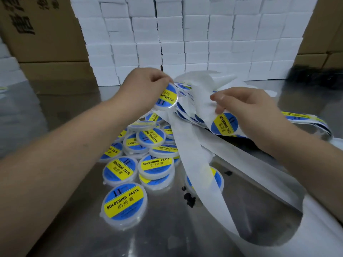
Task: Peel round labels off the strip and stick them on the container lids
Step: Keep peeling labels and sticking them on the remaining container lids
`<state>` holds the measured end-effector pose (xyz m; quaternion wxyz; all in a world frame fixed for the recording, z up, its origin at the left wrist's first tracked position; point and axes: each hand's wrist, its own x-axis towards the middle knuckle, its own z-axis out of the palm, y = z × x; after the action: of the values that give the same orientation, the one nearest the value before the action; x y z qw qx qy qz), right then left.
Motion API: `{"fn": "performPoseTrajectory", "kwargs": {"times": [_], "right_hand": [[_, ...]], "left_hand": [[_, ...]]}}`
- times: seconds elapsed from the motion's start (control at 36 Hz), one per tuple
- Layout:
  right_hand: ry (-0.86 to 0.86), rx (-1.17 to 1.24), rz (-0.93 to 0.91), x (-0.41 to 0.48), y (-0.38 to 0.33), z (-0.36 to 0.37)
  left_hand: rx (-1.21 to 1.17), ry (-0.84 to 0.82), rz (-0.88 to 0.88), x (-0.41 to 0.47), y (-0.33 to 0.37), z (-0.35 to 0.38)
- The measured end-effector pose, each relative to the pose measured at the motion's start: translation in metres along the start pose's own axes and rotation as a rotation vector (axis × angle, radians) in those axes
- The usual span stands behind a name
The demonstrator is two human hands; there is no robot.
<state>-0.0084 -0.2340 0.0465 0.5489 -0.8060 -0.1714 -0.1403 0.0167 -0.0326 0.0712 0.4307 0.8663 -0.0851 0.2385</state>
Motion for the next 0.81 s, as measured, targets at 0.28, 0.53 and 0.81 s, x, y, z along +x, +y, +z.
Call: {"fn": "performPoseTrajectory", "kwargs": {"times": [0.28, 0.53, 0.81], "right_hand": [[0.012, -0.01, -0.014, 0.004, 0.005, 0.0], [-0.027, -0.061, -0.085, 0.005, 0.008, 0.0], [-0.001, -0.296, -0.122, 0.004, 0.013, 0.0]], "left_hand": [[0.236, -0.197, -0.235, 0.01, -0.023, -0.01], [0.297, -0.236, -0.137, 0.018, -0.035, -0.015], [0.615, -0.172, -0.202, 0.075, -0.069, 0.007]]}}
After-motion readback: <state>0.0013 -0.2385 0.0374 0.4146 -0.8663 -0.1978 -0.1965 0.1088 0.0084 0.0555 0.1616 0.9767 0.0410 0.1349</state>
